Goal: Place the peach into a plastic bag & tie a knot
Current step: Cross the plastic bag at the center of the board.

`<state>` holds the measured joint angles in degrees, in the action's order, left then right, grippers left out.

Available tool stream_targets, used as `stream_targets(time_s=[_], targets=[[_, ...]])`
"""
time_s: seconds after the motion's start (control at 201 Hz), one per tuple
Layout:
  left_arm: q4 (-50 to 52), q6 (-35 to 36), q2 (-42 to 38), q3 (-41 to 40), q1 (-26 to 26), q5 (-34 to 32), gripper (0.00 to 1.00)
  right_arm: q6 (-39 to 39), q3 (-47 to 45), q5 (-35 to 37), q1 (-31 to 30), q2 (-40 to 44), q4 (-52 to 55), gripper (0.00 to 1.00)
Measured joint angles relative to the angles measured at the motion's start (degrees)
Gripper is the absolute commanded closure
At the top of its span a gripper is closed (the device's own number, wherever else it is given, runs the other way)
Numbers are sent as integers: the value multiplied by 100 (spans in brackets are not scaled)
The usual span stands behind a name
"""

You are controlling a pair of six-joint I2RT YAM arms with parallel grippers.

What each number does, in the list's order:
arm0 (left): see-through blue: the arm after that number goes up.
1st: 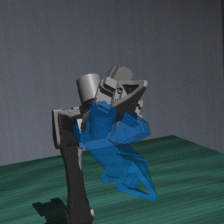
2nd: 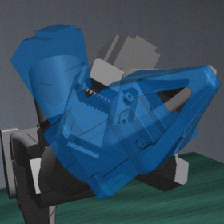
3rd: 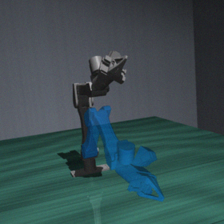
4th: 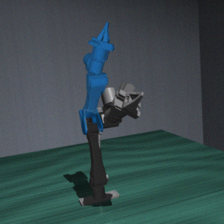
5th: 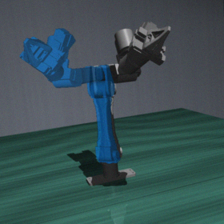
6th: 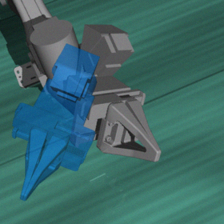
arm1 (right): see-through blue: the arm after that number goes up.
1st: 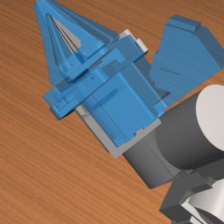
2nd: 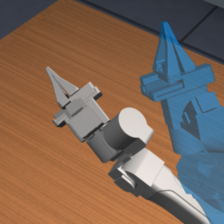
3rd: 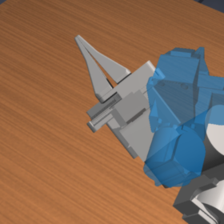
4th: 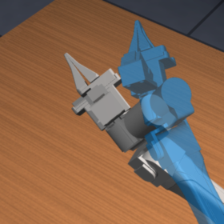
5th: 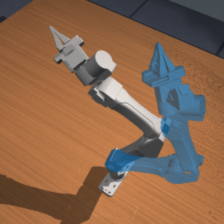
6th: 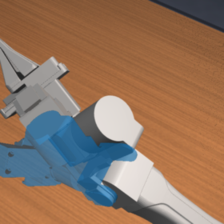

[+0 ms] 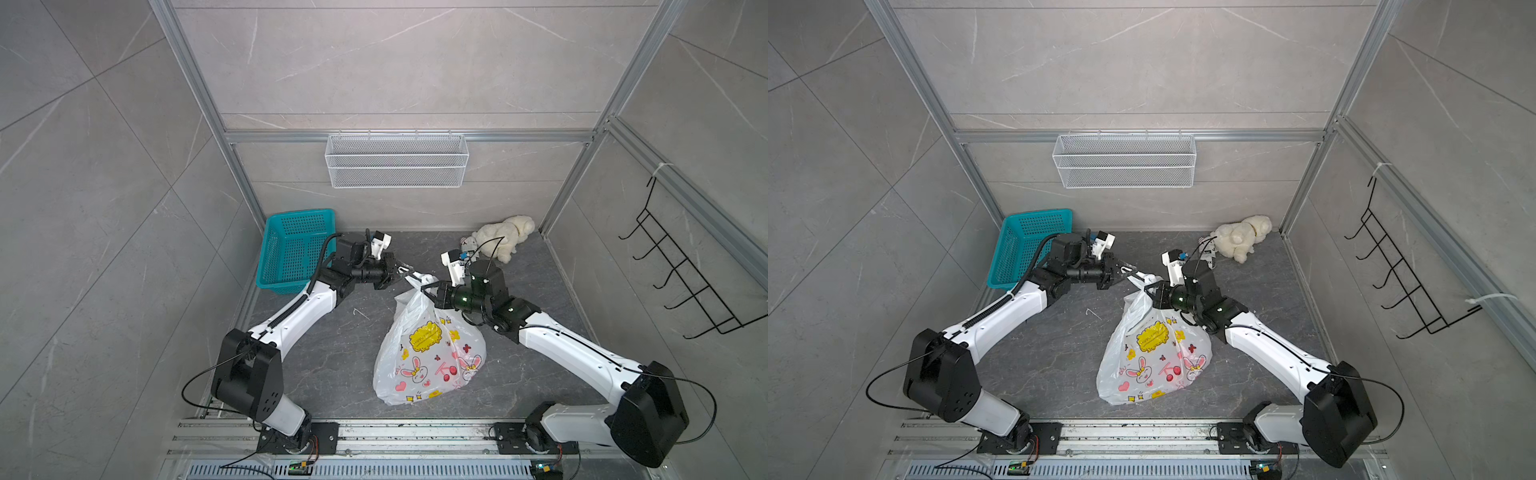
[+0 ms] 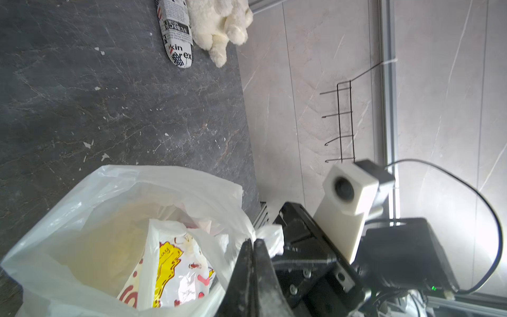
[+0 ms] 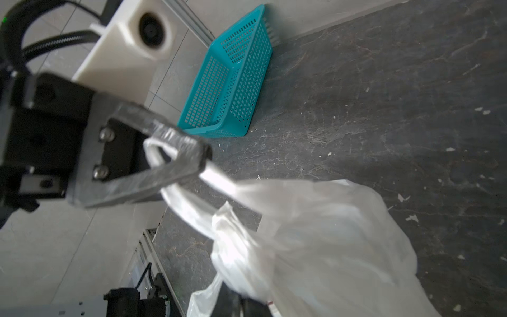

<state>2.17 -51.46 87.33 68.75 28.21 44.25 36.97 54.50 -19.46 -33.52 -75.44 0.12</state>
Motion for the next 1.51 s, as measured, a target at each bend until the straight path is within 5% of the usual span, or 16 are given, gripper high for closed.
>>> stream_targets(time_s=[0.413, 0.811, 1.145, 1.513], targets=[[1340, 1934, -533, 72, 1318, -1082, 95, 1486, -4, 579, 0, 2, -57, 100], [2002, 3082, -442, -90, 1784, -1941, 92, 2634, -461, 367, 17, 59, -1012, 100], [2291, 3705, -256, -223, 2463, -4052, 88, 3230, -859, -74, 17, 59, -1576, 100], [1239, 3602, -111, -1047, 2645, -6135, 92, 3738, -1403, -490, 31, 293, -2096, 100]])
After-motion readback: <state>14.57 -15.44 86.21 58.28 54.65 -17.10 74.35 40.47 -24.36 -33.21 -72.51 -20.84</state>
